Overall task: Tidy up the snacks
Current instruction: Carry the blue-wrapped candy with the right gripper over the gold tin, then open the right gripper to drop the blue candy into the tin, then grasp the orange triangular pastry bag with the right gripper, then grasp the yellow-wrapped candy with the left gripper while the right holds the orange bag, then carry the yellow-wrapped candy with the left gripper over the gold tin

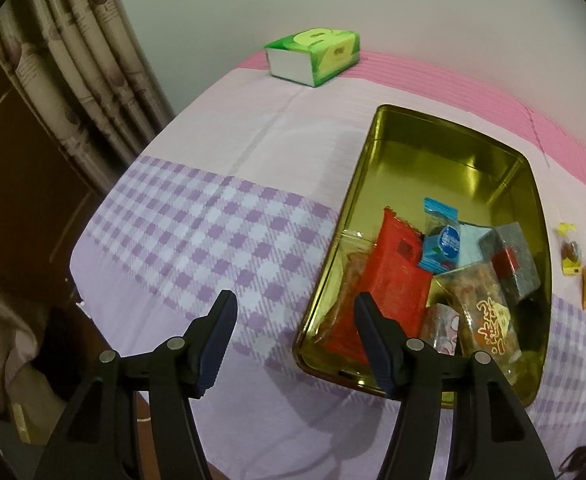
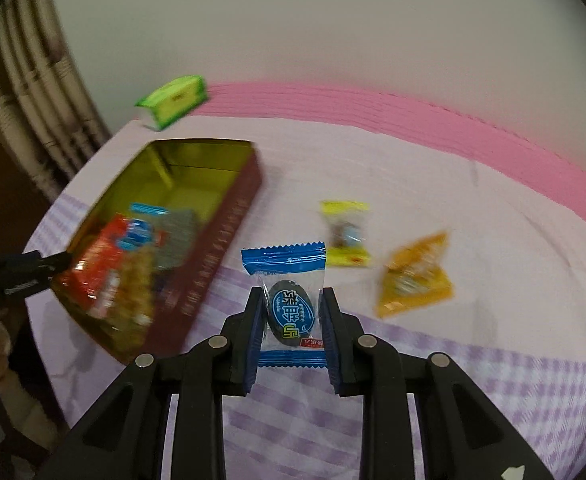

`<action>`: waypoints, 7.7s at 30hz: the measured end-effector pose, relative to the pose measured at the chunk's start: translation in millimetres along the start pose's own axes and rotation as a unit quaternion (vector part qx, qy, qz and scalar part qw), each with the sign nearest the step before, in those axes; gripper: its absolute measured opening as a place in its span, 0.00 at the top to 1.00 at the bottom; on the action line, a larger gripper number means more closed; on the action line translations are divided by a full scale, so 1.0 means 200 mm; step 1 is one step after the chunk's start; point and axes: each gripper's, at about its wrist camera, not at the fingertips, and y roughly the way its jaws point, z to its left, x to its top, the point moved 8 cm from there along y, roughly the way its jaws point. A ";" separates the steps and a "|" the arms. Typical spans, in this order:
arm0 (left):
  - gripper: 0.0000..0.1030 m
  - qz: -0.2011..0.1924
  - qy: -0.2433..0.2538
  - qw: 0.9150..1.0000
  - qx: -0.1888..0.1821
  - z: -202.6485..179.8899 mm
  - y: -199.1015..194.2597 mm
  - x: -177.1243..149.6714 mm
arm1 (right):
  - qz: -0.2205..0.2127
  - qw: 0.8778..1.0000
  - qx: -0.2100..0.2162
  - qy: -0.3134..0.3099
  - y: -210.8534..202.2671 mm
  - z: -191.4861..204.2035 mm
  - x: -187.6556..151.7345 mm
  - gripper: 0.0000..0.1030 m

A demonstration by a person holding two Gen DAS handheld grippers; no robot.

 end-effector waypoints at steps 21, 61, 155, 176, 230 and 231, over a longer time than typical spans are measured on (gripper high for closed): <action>0.39 0.016 -0.065 0.998 -0.008 0.13 0.04 0.01 | 0.028 0.992 0.062 -0.103 0.23 0.64 0.05 0.76; 0.39 0.007 -0.090 0.996 -0.001 0.19 0.03 0.02 | 0.012 0.995 0.049 -0.091 0.27 0.66 0.16 0.56; 0.39 0.014 0.170 0.973 -0.152 -1.51 0.04 0.07 | -0.054 0.981 -0.131 0.134 0.02 -1.08 -0.31 0.47; 0.59 0.019 0.168 0.971 -0.168 -1.54 0.17 0.07 | -0.053 0.981 -0.129 0.136 0.02 -1.08 -0.31 0.45; 0.76 -0.026 0.220 0.963 -0.153 -1.41 -0.14 -0.07 | -0.048 0.981 -0.137 0.130 0.03 -1.07 -0.30 0.43; 0.76 -0.032 0.224 0.962 -0.152 -1.40 -0.17 -0.08 | -0.048 0.981 -0.138 0.129 0.03 -1.07 -0.30 0.43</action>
